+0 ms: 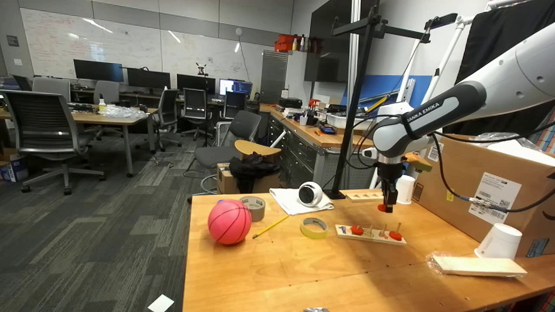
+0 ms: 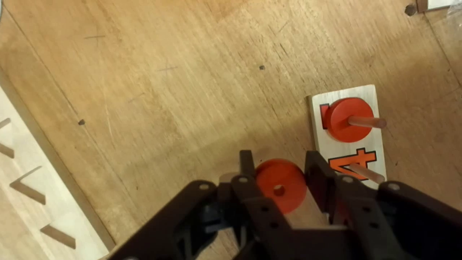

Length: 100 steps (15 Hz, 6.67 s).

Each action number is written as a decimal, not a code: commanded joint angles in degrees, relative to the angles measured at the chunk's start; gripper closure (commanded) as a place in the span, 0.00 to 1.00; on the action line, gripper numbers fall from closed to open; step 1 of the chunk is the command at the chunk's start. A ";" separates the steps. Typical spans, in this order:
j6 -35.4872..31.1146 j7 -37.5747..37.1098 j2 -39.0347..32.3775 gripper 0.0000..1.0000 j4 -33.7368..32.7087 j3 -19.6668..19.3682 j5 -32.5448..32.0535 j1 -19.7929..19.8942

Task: Move one right block to the first right position, then the left block, then the remaining block to the first right position

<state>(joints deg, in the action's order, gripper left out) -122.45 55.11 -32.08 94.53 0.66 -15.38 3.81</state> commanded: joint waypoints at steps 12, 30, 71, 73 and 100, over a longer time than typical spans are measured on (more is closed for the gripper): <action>-3.32 -1.90 12.45 0.76 17.22 -0.26 -0.44 0.84; -2.36 -1.65 7.92 0.76 12.98 0.44 -0.26 0.56; -5.51 -3.32 12.93 0.76 19.23 -0.16 0.22 0.84; -5.26 -3.30 12.02 0.76 17.52 -0.17 0.03 0.94; -6.64 -4.16 13.23 0.76 19.09 -0.56 -0.36 1.71</action>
<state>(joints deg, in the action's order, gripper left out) -127.87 50.80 -21.66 110.65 0.41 -15.40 5.17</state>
